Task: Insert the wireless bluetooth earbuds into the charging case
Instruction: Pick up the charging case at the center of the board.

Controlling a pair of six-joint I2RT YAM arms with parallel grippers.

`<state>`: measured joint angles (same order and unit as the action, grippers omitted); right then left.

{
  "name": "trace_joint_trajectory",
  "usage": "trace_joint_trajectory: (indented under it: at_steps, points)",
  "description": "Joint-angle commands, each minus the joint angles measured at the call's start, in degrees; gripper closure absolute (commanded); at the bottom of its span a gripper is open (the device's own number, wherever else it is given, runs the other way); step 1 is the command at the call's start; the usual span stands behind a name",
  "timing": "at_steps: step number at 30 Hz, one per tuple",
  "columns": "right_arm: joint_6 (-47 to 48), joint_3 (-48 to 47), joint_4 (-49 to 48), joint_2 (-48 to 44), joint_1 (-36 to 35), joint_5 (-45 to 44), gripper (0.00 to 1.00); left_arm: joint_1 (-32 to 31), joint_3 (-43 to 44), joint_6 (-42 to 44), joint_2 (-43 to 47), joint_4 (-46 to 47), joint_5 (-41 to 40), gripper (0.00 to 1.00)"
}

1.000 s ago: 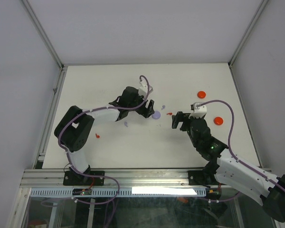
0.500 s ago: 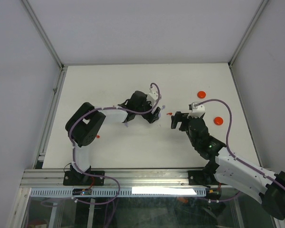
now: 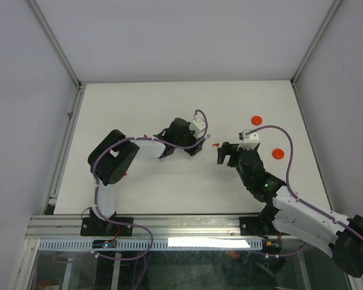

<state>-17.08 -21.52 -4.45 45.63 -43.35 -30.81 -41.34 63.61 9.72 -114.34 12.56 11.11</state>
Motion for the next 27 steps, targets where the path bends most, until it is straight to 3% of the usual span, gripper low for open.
trace_joint_trajectory:
  at_steps: [1,13,21,27]
  points:
    - [-0.88,-0.81,-3.90,-0.27,0.07,-0.65,0.08,-0.69,-3.72,1.82,2.76,4.39,-0.30,0.43]
    - [-1.30,-3.13,-1.53,0.19,0.06,6.21,0.08,-1.57,-21.96,2.97,18.37,20.13,2.56,0.54]
    - [-2.18,-9.48,3.47,2.61,0.07,17.41,0.09,-1.75,-35.57,7.21,29.95,33.20,9.02,0.54]
    - [-1.55,-16.96,9.15,5.74,0.07,28.16,0.09,-1.80,-41.97,8.78,38.09,37.73,13.11,0.54]
